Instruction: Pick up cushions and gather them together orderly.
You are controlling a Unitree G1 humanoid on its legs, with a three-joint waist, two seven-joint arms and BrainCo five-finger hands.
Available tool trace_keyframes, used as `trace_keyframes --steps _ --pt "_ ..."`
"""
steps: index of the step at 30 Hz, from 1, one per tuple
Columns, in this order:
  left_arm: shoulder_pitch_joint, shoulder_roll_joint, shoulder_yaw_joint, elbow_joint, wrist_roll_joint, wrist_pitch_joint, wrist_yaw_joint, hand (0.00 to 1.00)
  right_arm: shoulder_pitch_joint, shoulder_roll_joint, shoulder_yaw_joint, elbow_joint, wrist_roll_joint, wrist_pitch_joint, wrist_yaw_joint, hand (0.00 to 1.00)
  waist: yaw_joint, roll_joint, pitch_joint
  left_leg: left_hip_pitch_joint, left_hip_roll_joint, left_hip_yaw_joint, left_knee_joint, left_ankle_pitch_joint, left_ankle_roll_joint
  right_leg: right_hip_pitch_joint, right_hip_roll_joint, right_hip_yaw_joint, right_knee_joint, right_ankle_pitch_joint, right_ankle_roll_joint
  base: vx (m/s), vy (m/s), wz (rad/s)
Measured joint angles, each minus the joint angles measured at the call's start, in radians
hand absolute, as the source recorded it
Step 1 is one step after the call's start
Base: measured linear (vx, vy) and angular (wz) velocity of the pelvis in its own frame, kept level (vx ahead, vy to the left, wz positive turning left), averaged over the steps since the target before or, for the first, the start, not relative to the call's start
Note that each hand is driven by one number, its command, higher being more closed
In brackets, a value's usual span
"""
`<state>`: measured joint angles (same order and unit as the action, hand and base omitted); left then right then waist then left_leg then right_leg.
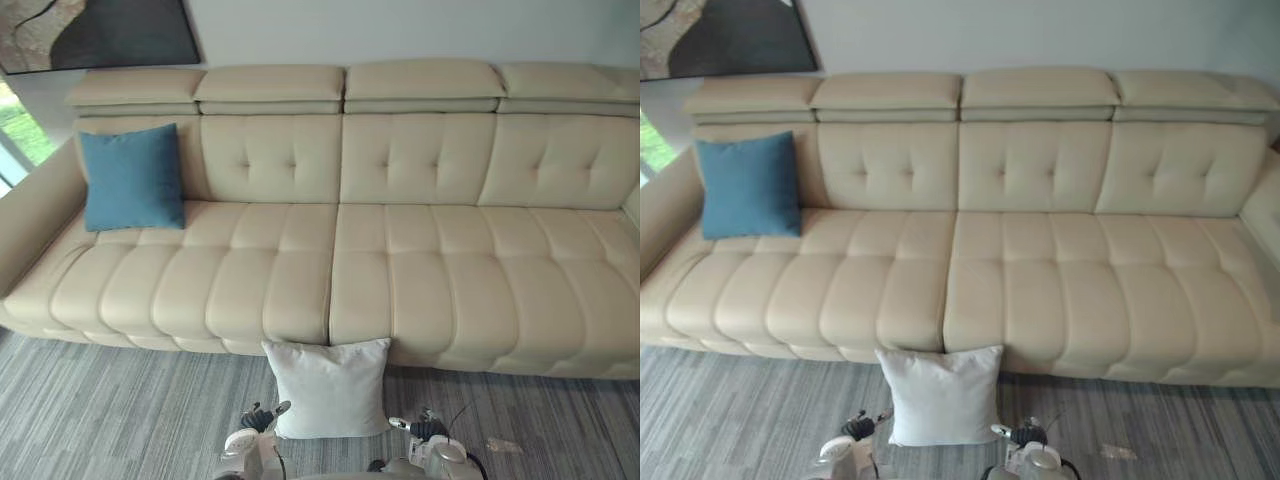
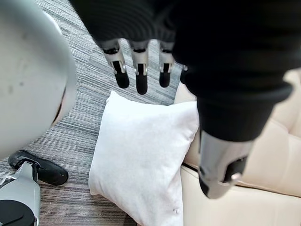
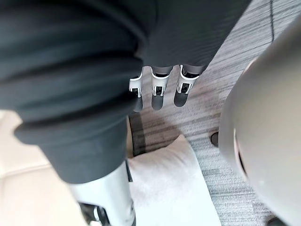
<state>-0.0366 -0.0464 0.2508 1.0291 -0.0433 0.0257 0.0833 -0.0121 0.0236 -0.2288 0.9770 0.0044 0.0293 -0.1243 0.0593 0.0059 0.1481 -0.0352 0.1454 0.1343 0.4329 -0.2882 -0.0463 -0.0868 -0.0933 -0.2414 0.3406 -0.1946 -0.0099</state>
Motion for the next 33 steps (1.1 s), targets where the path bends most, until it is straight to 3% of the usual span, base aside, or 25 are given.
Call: trace_keyframes --steps 1,4,8,11,14,17,20,22,31,33 --pt "-0.002 -0.005 -0.002 0.001 -0.001 -0.001 0.0 0.0 0.001 -0.011 0.018 0.004 0.001 0.0 -0.002 0.0 0.005 0.01 -0.006 0.008 -0.006 -0.012 -0.061 0.001 -0.049 -0.034 -0.002 0.029 0.049 -0.01 0.023 -0.02 0.186 -0.67" --pt "-0.008 0.021 -0.015 0.008 0.0 0.004 0.002 0.0 -0.005 -0.015 0.046 0.013 0.013 -0.001 -0.005 0.0 0.0 -0.014 -0.007 0.001 -0.049 0.019 -0.076 0.006 -0.038 -0.07 -0.036 0.06 0.071 -0.002 0.044 0.04 0.161 -0.26" --pt "-0.017 0.028 -0.035 0.013 -0.001 0.002 0.002 0.0 -0.012 -0.022 0.046 0.02 0.021 -0.001 -0.013 0.0 0.002 -0.02 0.0 -0.013 -0.078 0.018 -0.06 0.007 -0.037 -0.098 -0.067 0.062 0.11 -0.016 0.06 0.08 0.086 0.08" --pt "-0.047 0.032 -0.037 0.013 -0.022 0.002 0.015 0.0 -0.049 -0.029 0.042 0.018 0.041 -0.003 -0.03 0.0 0.001 -0.007 0.043 -0.106 -0.082 0.009 0.038 0.006 -0.037 -0.176 -0.088 0.06 0.187 -0.029 0.058 -0.05 -0.036 0.12" --pt "-0.084 0.033 -0.037 -0.011 -0.055 0.001 0.041 0.0 -0.089 -0.038 0.025 -0.019 0.056 -0.003 -0.048 0.0 0.002 0.007 0.094 -0.243 -0.066 -0.011 0.195 -0.003 -0.023 -0.27 -0.093 0.046 0.287 -0.041 0.039 -0.13 -0.073 0.17" --pt "-0.13 0.037 -0.042 -0.065 -0.113 -0.004 0.073 0.0 -0.131 -0.061 0.021 -0.081 0.084 -0.017 -0.073 0.0 -0.002 -0.007 0.137 -0.384 -0.056 -0.032 0.325 -0.028 -0.01 -0.39 -0.103 0.042 0.397 -0.083 0.021 -0.19 -0.065 0.19" --pt "-0.198 0.058 -0.041 -0.116 -0.156 -0.019 0.112 0.0 -0.206 -0.096 -0.001 -0.125 0.092 -0.026 -0.111 0.0 -0.002 -0.009 0.178 -0.533 -0.032 -0.05 0.43 -0.105 -0.024 -0.55 -0.102 0.045 0.521 -0.118 0.001 -0.28 -0.062 0.08" --pt "-0.257 0.092 -0.039 -0.138 -0.159 -0.021 0.129 0.0 -0.271 -0.113 -0.004 -0.151 0.118 -0.026 -0.132 0.0 -0.002 -0.015 0.208 -0.638 -0.029 -0.061 0.508 -0.119 -0.018 -0.654 -0.102 0.056 0.588 -0.13 0.007 -0.33 -0.052 -0.07" --pt "-0.543 0.224 0.026 -0.204 -0.273 -0.029 0.195 0.0 -0.596 -0.207 -0.004 -0.181 0.156 -0.024 -0.187 0.0 -0.003 -0.018 0.298 -1.079 0.005 -0.079 0.645 -0.076 -0.012 -1.084 -0.09 0.062 0.683 -0.089 0.0 -0.22 -0.033 -0.1" --pt "-0.622 0.261 0.026 -0.217 -0.273 -0.029 0.198 0.0 -0.692 -0.244 -0.004 -0.183 0.156 -0.024 -0.194 0.0 -0.005 -0.019 0.345 -1.135 0.005 -0.09 0.669 -0.07 -0.012 -1.137 -0.089 0.061 0.702 -0.079 0.004 -0.1 -0.018 0.0"
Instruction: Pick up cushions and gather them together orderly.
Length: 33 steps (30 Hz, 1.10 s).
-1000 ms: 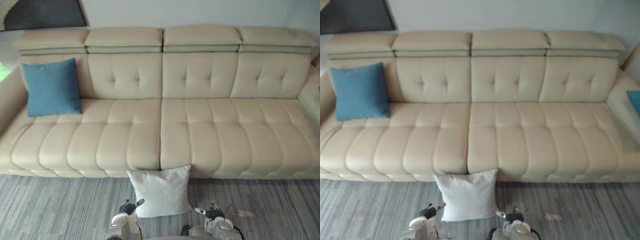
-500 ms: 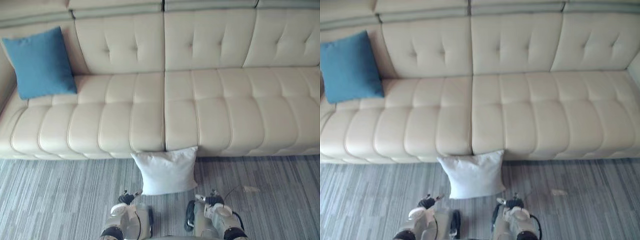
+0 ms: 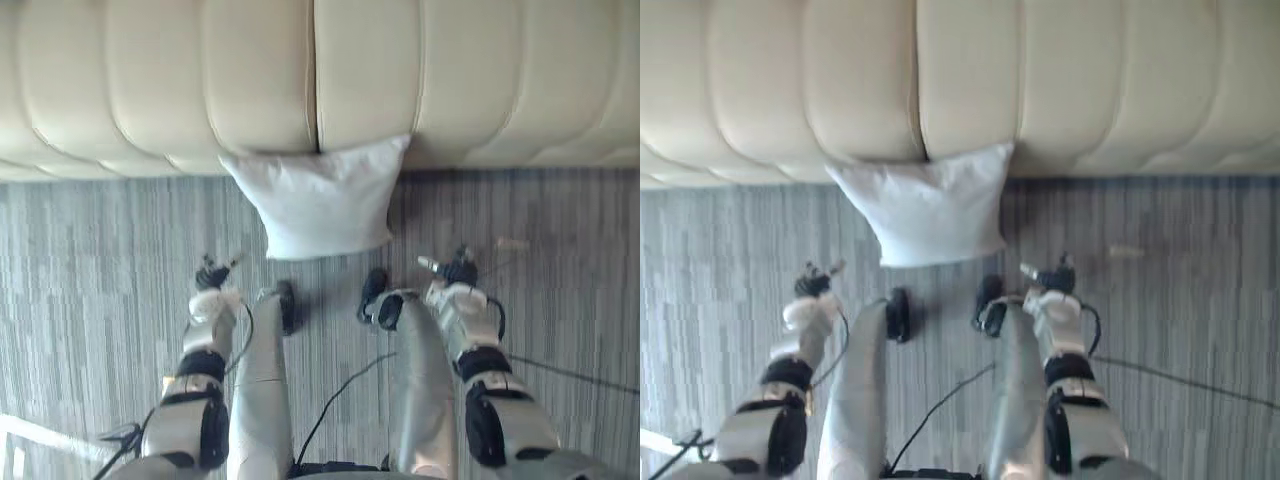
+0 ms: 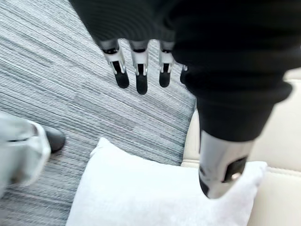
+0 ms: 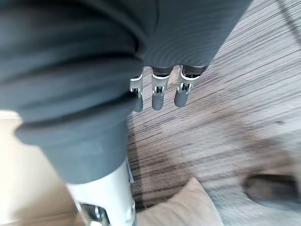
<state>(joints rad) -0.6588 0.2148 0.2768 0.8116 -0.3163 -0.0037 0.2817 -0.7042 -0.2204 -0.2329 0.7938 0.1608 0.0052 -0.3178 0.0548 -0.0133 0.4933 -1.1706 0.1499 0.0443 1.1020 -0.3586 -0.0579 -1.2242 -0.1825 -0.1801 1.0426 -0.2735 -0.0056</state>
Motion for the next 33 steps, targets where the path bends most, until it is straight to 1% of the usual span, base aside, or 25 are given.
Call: trace_keyframes --steps 1,2,4,5,6,9,10,11,12,14,17,20,22,26,27,28,29,30,31,32,33 --pt "-0.05 0.02 -0.001 -0.019 0.0 -0.001 0.002 0.0 -0.056 -0.028 0.001 -0.026 0.006 -0.001 -0.005 0.0 0.0 -0.001 0.014 -0.057 0.002 -0.001 0.025 0.024 -0.002 -0.056 0.0 0.003 0.026 0.021 -0.01 -0.09 -0.017 0.04" --pt "-0.074 0.031 -0.003 -0.026 0.0 -0.002 0.005 0.0 -0.085 -0.039 0.003 -0.038 0.008 -0.002 -0.008 0.0 -0.001 0.0 0.02 -0.088 0.007 -0.003 0.043 0.024 -0.002 -0.088 0.0 0.006 0.044 0.026 -0.008 -0.05 -0.017 0.06" --pt "-0.15 0.061 -0.03 -0.045 0.0 -0.002 0.023 0.0 -0.194 -0.079 0.028 -0.04 0.009 -0.006 -0.013 0.0 0.0 -0.001 0.028 -0.187 0.013 -0.01 0.099 0.026 -0.006 -0.187 -0.001 0.013 0.097 0.038 -0.024 -0.01 -0.003 0.03" --pt "-0.166 0.067 -0.034 -0.049 0.0 -0.002 0.027 0.0 -0.218 -0.084 0.036 -0.04 0.009 -0.006 -0.016 0.0 0.0 -0.001 0.037 -0.199 0.013 -0.011 0.109 0.028 -0.011 -0.199 -0.001 0.014 0.107 0.038 -0.024 0.01 0.03 0.0" --pt "-0.228 0.081 -0.062 -0.057 0.0 -0.002 0.044 0.0 -0.295 -0.098 0.072 -0.05 0.014 -0.006 -0.018 0.0 0.0 -0.001 0.051 -0.254 0.014 -0.019 0.146 0.023 -0.015 -0.253 -0.002 0.015 0.142 0.035 -0.03 0.0 0.033 0.0" --pt "-0.295 0.082 -0.098 -0.077 0.001 -0.002 0.051 0.0 -0.365 -0.094 0.113 -0.083 0.013 -0.01 -0.025 0.0 0.0 -0.001 0.058 -0.309 0.015 -0.029 0.185 0.013 -0.015 -0.305 -0.007 0.014 0.179 0.029 -0.039 -0.01 0.038 0.02" --pt "-0.321 0.08 -0.125 -0.101 0.002 -0.003 0.065 0.0 -0.404 -0.086 0.142 -0.084 0.012 -0.01 -0.031 0.0 0.0 -0.001 0.06 -0.333 0.015 -0.034 0.2 0.01 -0.014 -0.325 -0.007 0.012 0.19 0.025 -0.04 -0.02 0.041 0.0" --pt "-0.34 0.074 -0.141 -0.118 0.002 -0.003 0.075 1.0 -0.428 -0.065 0.163 -0.086 0.008 -0.01 -0.038 1.0 0.0 0.0 0.064 -0.347 0.016 -0.037 0.209 0.005 -0.008 -0.336 -0.008 0.011 0.196 0.024 -0.041 -0.03 0.041 0.0" --pt "-0.346 0.072 -0.148 -0.124 0.002 -0.003 0.084 1.0 -0.433 -0.056 0.168 -0.092 0.006 -0.009 -0.042 1.0 0.0 -0.001 0.064 -0.351 0.016 -0.037 0.21 0.004 -0.009 -0.34 -0.009 0.011 0.197 0.024 -0.042 -0.02 0.036 0.03" --pt "-0.364 0.046 -0.171 -0.169 0.002 -0.01 0.122 1.0 -0.436 -0.012 0.212 -0.149 0.001 -0.012 -0.055 1.0 0.001 -0.001 0.065 -0.366 0.014 -0.037 0.213 0.004 -0.01 -0.355 -0.013 0.012 0.201 0.024 -0.042 0.0 0.035 0.04" --pt "-0.367 0.031 -0.196 -0.191 0.002 -0.011 0.174 1.0 -0.436 0.03 0.235 -0.155 -0.003 -0.013 -0.087 1.0 0.003 -0.002 0.065 -0.367 0.011 -0.035 0.215 0.004 -0.01 -0.358 -0.016 0.013 0.205 0.023 -0.044 0.01 0.014 0.02" --pt "-0.359 0.028 -0.206 -0.241 0.002 -0.011 0.208 1.0 -0.429 0.024 0.236 -0.194 -0.001 -0.013 -0.094 1.0 0.001 -0.002 0.065 -0.379 0.009 -0.037 0.229 0.007 -0.015 -0.368 -0.019 0.014 0.219 0.021 -0.049 0.01 0.008 0.01" --pt "-0.354 0.027 -0.217 -0.253 0.002 -0.012 0.217 1.0 -0.423 0.024 0.236 -0.195 0.0 -0.013 -0.094 1.0 -0.001 -0.002 0.065 -0.38 0.007 -0.04 0.235 0.004 -0.018 -0.367 -0.021 0.013 0.227 0.017 -0.054 0.01 0.009 0.03" --pt "-0.328 0.023 -0.258 -0.315 0.001 -0.028 0.224 1.0 -0.326 0.036 0.238 -0.314 0.017 -0.024 -0.094 1.0 -0.002 -0.002 0.065 -0.359 0.002 -0.05 0.244 0.005 -0.018 -0.347 -0.022 0.012 0.24 0.016 -0.058 0.01 0.007 0.04" --pt "-0.302 0.022 -0.275 -0.348 0.001 -0.03 0.224 1.0 -0.286 0.047 0.237 -0.349 0.019 -0.025 -0.093 1.0 -0.005 -0.002 0.064 -0.325 0.003 -0.051 0.239 0.004 -0.02 -0.31 -0.019 0.009 0.231 0.009 -0.051 -0.02 0.008 -0.09" --pt "-0.265 0.014 -0.287 -0.383 0.002 -0.032 0.224 1.0 -0.239 0.059 0.237 -0.383 0.036 -0.026 -0.093 1.0 -0.006 -0.002 0.063 -0.276 0.009 -0.052 0.225 0.003 -0.021 -0.257 -0.011 0.004 0.211 0.008 -0.051 -0.03 0.009 -0.12" --pt "-0.249 0.009 -0.292 -0.397 0.002 -0.034 0.223 1.0 -0.218 0.064 0.238 -0.396 0.036 -0.03 -0.093 1.0 -0.006 -0.003 0.061 -0.255 0.012 -0.052 0.216 0.003 -0.021 -0.236 -0.007 0.003 0.2 0.008 -0.051 -0.06 0.011 -0.1" --pt "-0.182 -0.018 -0.319 -0.449 0.012 -0.059 0.223 1.0 -0.127 0.075 0.238 -0.459 0.035 -0.05 -0.093 1.0 -0.008 -0.004 0.034 -0.19 0.012 -0.049 0.17 0.002 -0.02 -0.171 -0.005 -0.003 0.16 0.009 -0.051 -0.05 0.008 -0.02" --pt "-0.14 -0.035 -0.332 -0.489 0.019 -0.075 0.222 1.0 -0.075 0.078 0.237 -0.506 0.035 -0.063 -0.093 1.0 -0.008 -0.004 0.024 -0.143 0.01 -0.045 0.135 0.006 -0.023 -0.127 -0.003 -0.006 0.128 0.01 -0.049 -0.06 -0.002 -0.04" --pt "-0.098 -0.046 -0.34 -0.518 0.023 -0.081 0.222 1.0 -0.031 0.088 0.237 -0.543 0.035 -0.065 -0.092 1.0 -0.007 -0.004 0.024 -0.084 0.012 -0.042 0.096 0.009 -0.028 -0.07 0.004 -0.012 0.088 0.011 -0.048 -0.03 -0.011 -0.07" --pt "-0.072 -0.052 -0.345 -0.528 0.024 -0.086 0.222 1.0 -0.005 0.097 0.238 -0.559 0.033 -0.069 -0.091 1.0 -0.006 -0.005 0.018 -0.055 0.015 -0.04 0.068 0.011 -0.032 -0.041 0.01 -0.016 0.061 0.012 -0.046 -0.04 -0.015 -0.17"
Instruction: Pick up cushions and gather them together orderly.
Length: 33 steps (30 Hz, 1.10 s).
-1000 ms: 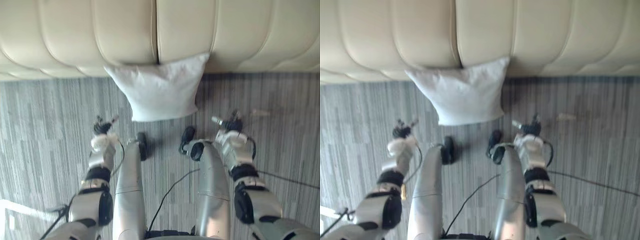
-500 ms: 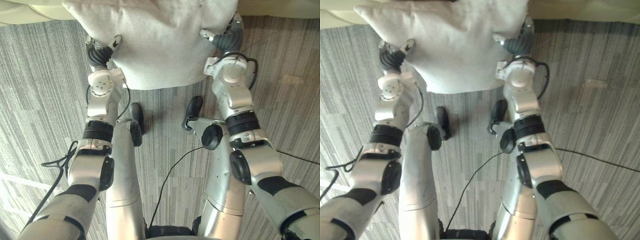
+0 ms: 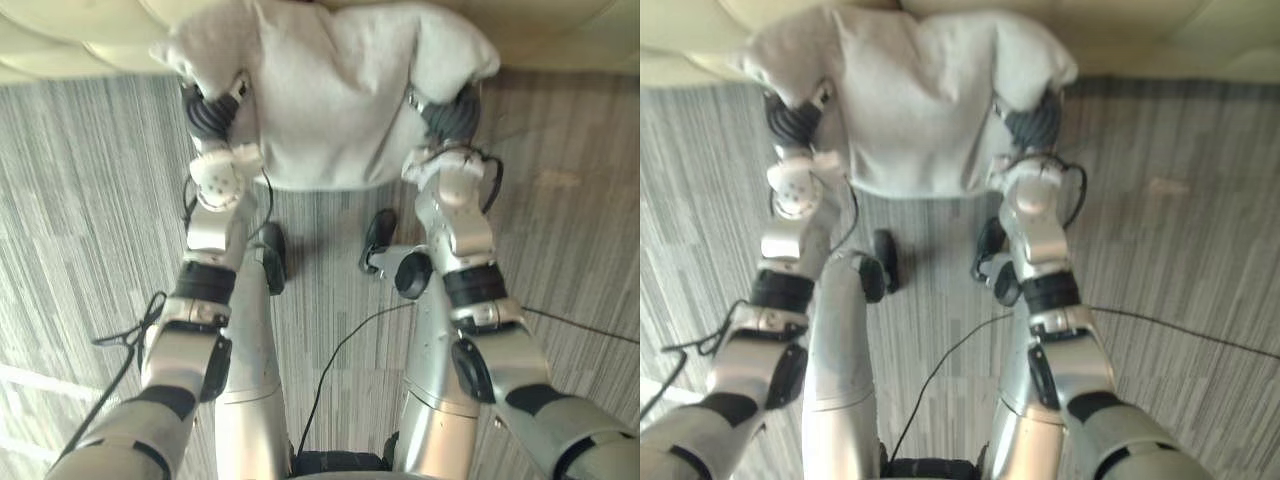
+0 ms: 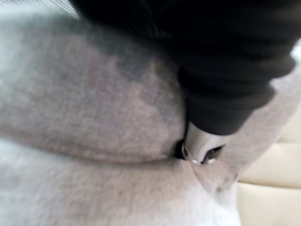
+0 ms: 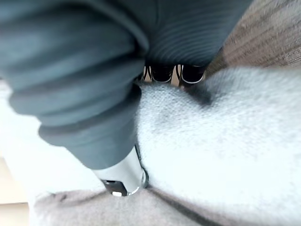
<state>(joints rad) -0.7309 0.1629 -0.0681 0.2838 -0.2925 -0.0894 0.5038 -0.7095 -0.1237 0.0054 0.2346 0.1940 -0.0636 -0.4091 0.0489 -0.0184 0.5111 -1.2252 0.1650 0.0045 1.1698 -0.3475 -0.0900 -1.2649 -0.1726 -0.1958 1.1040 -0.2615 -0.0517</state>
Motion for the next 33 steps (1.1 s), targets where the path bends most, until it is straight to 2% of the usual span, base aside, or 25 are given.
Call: trace_keyframes --steps 1,2,3,4,8,9,12,13,15,18,20,21,23,24,26,27,28,29,30,31,32,33 --pt "0.081 -0.02 -0.014 -0.022 0.002 -0.015 -0.002 1.0 0.086 0.02 0.009 -0.036 0.0 -0.015 0.004 1.0 0.0 -0.003 -0.074 0.023 0.0 0.004 -0.071 0.009 -0.001 0.02 0.008 -0.011 -0.068 0.003 0.005 0.01 -0.021 -0.12" --pt "0.15 -0.038 -0.024 -0.055 0.01 -0.017 -0.006 1.0 0.157 0.037 0.012 -0.075 -0.004 -0.024 0.01 1.0 -0.001 -0.008 -0.095 0.084 0.002 0.015 -0.136 0.038 0.0 0.073 0.003 -0.015 -0.086 0.002 0.014 0.04 -0.029 0.0" --pt "0.177 -0.046 -0.034 -0.066 0.012 -0.016 -0.007 1.0 0.189 0.041 0.012 -0.092 -0.008 -0.026 0.012 1.0 -0.005 -0.01 -0.096 0.117 -0.003 0.024 -0.146 0.046 -0.002 0.104 -0.004 -0.018 -0.103 0.007 0.018 0.09 -0.052 0.1" --pt "0.266 -0.078 -0.061 -0.107 0.016 -0.017 -0.008 1.0 0.273 0.048 0.019 -0.12 -0.034 -0.028 0.017 1.0 -0.001 -0.012 -0.099 0.217 -0.008 0.025 -0.186 0.042 -0.009 0.201 0.0 -0.029 -0.134 0.008 -0.008 0.07 -0.054 0.08" --pt "0.456 -0.117 -0.108 -0.209 0.016 -0.024 -0.035 1.0 0.475 0.048 0.039 -0.234 -0.041 -0.033 0.043 1.0 -0.002 -0.016 -0.118 0.453 -0.006 0.025 -0.347 0.065 -0.037 0.432 0.016 -0.065 -0.263 0.008 -0.009 0.09 -0.055 0.05" --pt "0.489 -0.117 -0.114 -0.224 0.016 -0.025 -0.041 1.0 0.506 0.049 0.043 -0.25 -0.041 -0.035 0.051 1.0 -0.002 -0.02 -0.128 0.49 -0.007 0.031 -0.374 0.067 -0.034 0.465 0.018 -0.066 -0.282 0.008 -0.009 0.14 -0.031 0.03" --pt "0.662 -0.118 -0.134 -0.3 0.015 -0.03 -0.083 1.0 0.67 0.048 0.071 -0.326 -0.041 -0.05 0.1 1.0 -0.001 -0.028 -0.195 0.685 -0.012 0.053 -0.521 0.091 -0.042 0.64 0.034 -0.069 -0.394 0.015 0.0 0.19 -0.012 -0.02" --pt "0.739 -0.118 -0.136 -0.338 0.015 -0.035 -0.101 1.0 0.745 0.045 0.092 -0.365 -0.041 -0.055 0.125 1.0 0.001 -0.032 -0.235 0.77 -0.011 0.07 -0.592 0.108 -0.04 0.712 0.043 -0.067 -0.448 0.026 -0.005 0.25 0.014 -0.11" --pt "0.818 -0.116 -0.137 -0.394 0.015 -0.043 -0.123 1.0 0.825 0.043 0.111 -0.416 -0.041 -0.07 0.153 1.0 0.008 -0.032 -0.283 0.862 -0.011 0.09 -0.671 0.122 -0.041 0.789 0.054 -0.063 -0.51 0.035 0.003 0.22 0.02 -0.14" --pt "0.873 -0.116 -0.137 -0.439 0.015 -0.055 -0.143 1.0 0.879 0.042 0.119 -0.457 -0.042 -0.085 0.177 1.0 0.009 -0.025 -0.321 0.929 -0.014 0.101 -0.715 0.127 -0.037 0.85 0.061 -0.061 -0.554 0.039 0.007 0.17 0.044 -0.07" --pt "0.908 -0.115 -0.135 -0.463 0.014 -0.057 -0.16 1.0 0.906 0.042 0.121 -0.46 -0.044 -0.088 0.197 1.0 0.015 -0.023 -0.338 0.98 -0.008 0.115 -0.729 0.126 -0.035 0.903 0.069 -0.056 -0.583 0.028 0.025 0.13 0.051 -0.1" --pt "0.926 -0.116 -0.135 -0.47 0.014 -0.057 -0.163 1.0 0.924 0.042 0.122 -0.461 -0.044 -0.088 0.206 1.0 0.018 -0.022 -0.339 1.001 -0.003 0.121 -0.709 0.126 -0.035 0.94 0.073 -0.055 -0.597 0.024 0.028 0.12 0.046 -0.01" --pt "0.959 -0.117 -0.135 -0.471 0.01 -0.056 -0.182 1.0 0.957 0.041 0.121 -0.461 -0.044 -0.088 0.216 1.0 0.019 -0.015 -0.341 0.973 0.011 0.1 -0.545 0.133 -0.025 1.0 0.079 -0.062 -0.607 -0.002 0.021 0.07 0.045 0.09" --pt "0.976 -0.119 -0.136 -0.471 -0.008 -0.056 -0.189 1.0 0.974 0.041 0.122 -0.462 -0.044 -0.088 0.217 1.0 0.019 -0.011 -0.346 0.939 0.017 0.087 -0.443 0.161 0.0 1.03 0.078 -0.068 -0.61 -0.011 0.017 0.05 0.045 0.13" --pt "0.99 -0.121 -0.137 -0.471 -0.024 -0.053 -0.197 1.0 0.986 0.041 0.121 -0.466 -0.044 -0.088 0.218 1.0 0.019 -0.008 -0.352 0.899 0.027 0.093 -0.363 0.22 0.01 1.056 0.078 -0.07 -0.629 -0.013 0.016 0.08 0.05 0.11" --pt "0.997 -0.122 -0.137 -0.471 -0.026 -0.052 -0.202 1.0 0.992 0.042 0.121 -0.484 -0.044 -0.083 0.217 1.0 0.021 -0.006 -0.355 0.846 0.044 0.109 -0.298 0.276 0.028 1.084 0.076 -0.066 -0.664 -0.008 0.007 0.11 0.063 0.05" --pt "1.0 -0.126 -0.137 -0.471 -0.027 -0.052 -0.204 1.0 0.992 0.041 0.121 -0.495 -0.044 -0.083 0.216 1.0 0.025 -0.003 -0.358 0.837 0.05 0.13 -0.312 0.243 0.033 1.091 0.076 -0.06 -0.679 -0.004 0.0 0.16 0.098 0.1" --pt "1.001 -0.138 -0.138 -0.471 -0.026 -0.048 -0.206 1.0 0.989 0.042 0.12 -0.505 -0.044 -0.084 0.205 1.0 0.029 0.002 -0.366 0.837 0.041 0.151 -0.427 0.195 0.034 1.097 0.075 -0.048 -0.696 0.005 -0.015 0.13 0.098 0.07" --pt "1.002 -0.143 -0.142 -0.471 -0.025 -0.046 -0.206 1.0 0.983 0.042 0.119 -0.504 -0.044 -0.085 0.2 1.0 0.031 0.002 -0.371 0.842 0.031 0.151 -0.516 0.187 0.028 1.1 0.075 -0.043 -0.703 0.005 -0.015 0.16 0.145 0.04" --pt "1.007 -0.143 -0.149 -0.471 -0.024 -0.039 -0.206 1.0 0.974 0.042 0.116 -0.493 -0.048 -0.084 0.19 1.0 0.039 0.002 -0.388 0.849 0.019 0.148 -0.667 0.194 0.013 1.099 0.075 -0.036 -0.715 0.003 -0.011 0.15 0.149 -0.07" --pt "1.009 -0.143 -0.148 -0.471 -0.024 -0.037 -0.206 1.0 0.966 0.042 0.116 -0.487 -0.049 -0.084 0.188 1.0 0.043 0.009 -0.395 0.855 0.015 0.148 -0.724 0.203 0.0 1.101 0.075 -0.031 -0.72 0.001 -0.008 0.15 0.145 -0.26" --pt "1.016 -0.144 -0.148 -0.471 -0.023 -0.033 -0.206 1.0 0.952 0.04 0.116 -0.477 -0.066 -0.083 0.185 1.0 0.05 0.013 -0.404 0.872 0.013 0.149 -0.822 0.235 -0.014 1.102 0.076 -0.025 -0.726 -0.009 0.012 0.25 0.229 -0.47"
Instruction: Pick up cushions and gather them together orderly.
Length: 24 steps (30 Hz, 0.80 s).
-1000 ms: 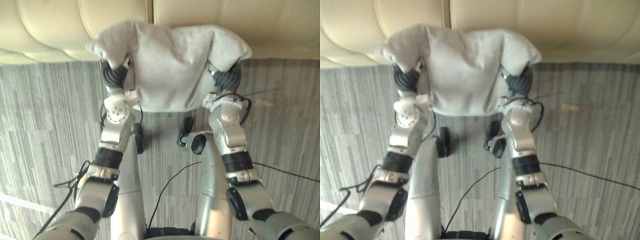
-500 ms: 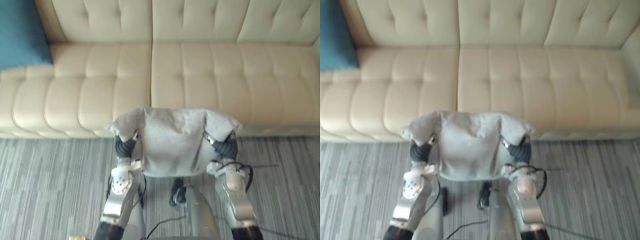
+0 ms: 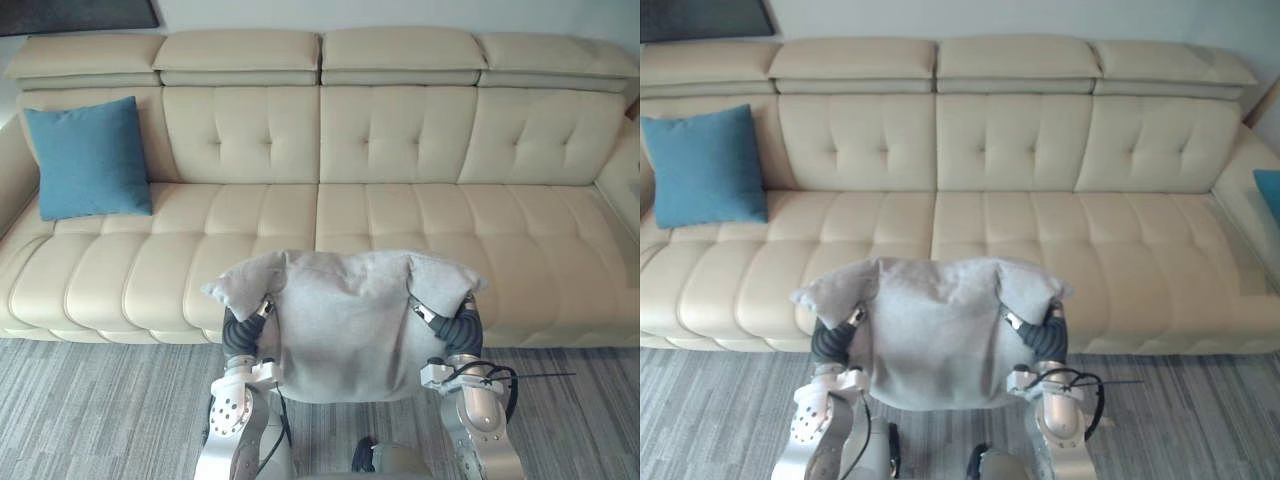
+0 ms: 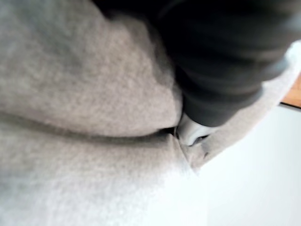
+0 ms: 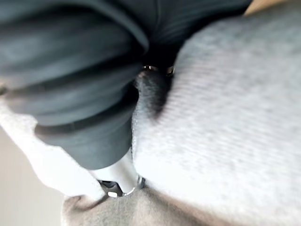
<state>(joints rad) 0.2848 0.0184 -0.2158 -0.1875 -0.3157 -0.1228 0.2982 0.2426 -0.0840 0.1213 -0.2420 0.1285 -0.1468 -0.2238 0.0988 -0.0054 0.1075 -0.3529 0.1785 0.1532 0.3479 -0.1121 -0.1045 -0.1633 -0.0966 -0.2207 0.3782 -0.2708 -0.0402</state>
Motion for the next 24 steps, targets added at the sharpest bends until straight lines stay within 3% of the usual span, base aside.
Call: trace_keyframes --steps 1,2,3,5,6,8,9,10,12,14,15,16,17,18,24 --pt "0.005 0.002 0.001 0.001 0.0 0.002 0.001 1.0 -0.015 0.001 0.001 0.014 -0.012 0.0 -0.002 1.0 0.017 0.004 -0.004 0.024 0.001 0.013 -0.056 0.078 0.013 0.008 0.001 0.021 -0.002 -0.007 0.028 0.27 0.237 -0.6" --pt "0.008 0.014 0.002 0.003 0.0 0.006 0.002 1.0 -0.03 0.006 0.002 0.052 -0.012 0.004 -0.003 1.0 0.018 -0.014 -0.017 0.036 -0.005 0.043 -0.047 0.097 0.046 0.019 -0.003 0.053 -0.029 -0.001 0.051 0.28 0.236 -0.52" --pt "0.011 0.018 0.001 0.003 0.0 0.006 0.002 1.0 -0.034 0.008 0.003 0.067 -0.012 0.006 -0.004 1.0 0.019 -0.024 -0.028 0.04 -0.009 0.055 -0.039 0.084 0.053 0.027 -0.008 0.059 -0.048 0.003 0.057 0.27 0.176 -0.46" --pt "0.017 0.02 0.0 0.003 0.0 0.006 0.001 1.0 -0.038 0.013 0.005 0.102 -0.014 0.014 -0.005 1.0 0.022 -0.059 -0.072 0.056 -0.038 0.118 -0.009 0.015 0.071 0.059 -0.048 0.09 -0.092 0.05 0.118 0.49 0.261 -0.49" --pt "0.015 0.02 -0.001 0.004 0.0 0.007 0.001 1.0 -0.044 0.015 0.004 0.11 -0.014 0.016 -0.005 1.0 0.022 -0.061 -0.073 0.066 -0.044 0.13 -0.005 0.006 0.078 0.052 -0.058 0.095 -0.064 0.051 0.121 0.48 0.264 -0.46" --pt "0.008 0.034 -0.012 0.014 0.001 0.01 0.001 1.0 -0.057 0.016 -0.001 0.161 -0.02 0.02 -0.005 1.0 0.017 -0.058 -0.072 0.143 -0.067 0.173 -0.01 -0.036 0.097 -0.052 -0.123 0.089 0.222 0.081 0.196 0.32 0.196 -0.37" --pt "0.004 0.043 -0.013 0.023 0.001 0.011 0.001 1.0 -0.062 0.016 -0.002 0.182 -0.024 0.02 -0.005 1.0 0.013 -0.056 -0.07 0.172 -0.071 0.18 -0.025 -0.04 0.1 -0.072 -0.141 0.084 0.286 0.104 0.211 0.29 0.13 -0.3" --pt "0.0 0.063 -0.013 0.031 0.002 0.022 0.002 1.0 -0.075 0.027 -0.002 0.233 -0.045 0.027 -0.006 1.0 0.007 -0.049 -0.065 0.25 -0.073 0.193 -0.061 -0.051 0.101 -0.11 -0.166 0.067 0.417 0.102 0.193 0.28 0.078 -0.22" --pt "-0.002 0.08 -0.014 0.034 0.011 0.021 0.002 1.0 -0.077 0.038 -0.001 0.266 -0.05 0.035 -0.005 1.0 0.001 -0.03 -0.067 0.307 -0.063 0.193 -0.095 -0.057 0.098 -0.137 -0.17 0.021 0.46 0.079 0.164 0.24 0.032 -0.05" --pt "-0.022 0.087 -0.013 0.037 0.011 0.02 0.002 1.0 -0.087 0.036 -0.001 0.271 -0.049 0.039 -0.005 1.0 -0.008 -0.044 -0.074 0.323 -0.064 0.186 -0.11 -0.062 0.09 -0.161 -0.168 -0.025 0.351 0.071 0.137 0.23 -0.104 0.19" --pt "-0.031 0.088 -0.01 0.05 0.011 0.02 0.002 1.0 -0.105 0.035 -0.002 0.285 -0.049 0.039 -0.005 1.0 -0.012 -0.053 -0.08 0.322 -0.066 0.18 -0.105 -0.064 0.086 -0.157 -0.152 -0.04 0.209 0.107 0.107 0.2 -0.168 0.15" --pt "-0.036 0.094 -0.009 0.065 0.011 0.02 0.002 1.0 -0.124 0.04 -0.002 0.299 -0.049 0.042 -0.006 1.0 -0.017 -0.078 -0.087 0.321 -0.083 0.16 -0.093 -0.074 0.07 -0.136 -0.126 -0.023 0.063 0.199 0.07 0.16 -0.161 0.1" --pt "-0.038 0.091 -0.011 0.072 0.011 0.021 0.002 1.0 -0.125 0.038 -0.003 0.302 -0.05 0.042 -0.006 1.0 -0.017 -0.074 -0.091 0.32 -0.084 0.158 -0.093 -0.082 0.06 -0.122 -0.124 -0.019 0.053 0.195 0.073 0.13 -0.118 -0.15" --pt "-0.04 0.069 -0.011 0.103 0.015 0.025 0.001 1.0 -0.143 0.002 -0.005 0.31 -0.051 0.047 -0.006 1.0 -0.008 -0.026 -0.09 0.32 -0.054 0.137 -0.101 -0.092 0.044 -0.078 -0.069 0.019 -0.037 0.2 0.078 0.13 -0.113 -0.27" --pt "-0.062 0.021 -0.054 0.106 0.083 0.05 -0.007 1.0 -0.111 -0.007 -0.07 0.287 -0.051 0.053 -0.014 1.0 -0.02 -0.008 -0.093 0.354 -0.03 0.047 -0.138 -0.091 0.043 0.031 -0.022 -0.016 -0.159 0.205 0.071 0.07 -0.064 0.14"
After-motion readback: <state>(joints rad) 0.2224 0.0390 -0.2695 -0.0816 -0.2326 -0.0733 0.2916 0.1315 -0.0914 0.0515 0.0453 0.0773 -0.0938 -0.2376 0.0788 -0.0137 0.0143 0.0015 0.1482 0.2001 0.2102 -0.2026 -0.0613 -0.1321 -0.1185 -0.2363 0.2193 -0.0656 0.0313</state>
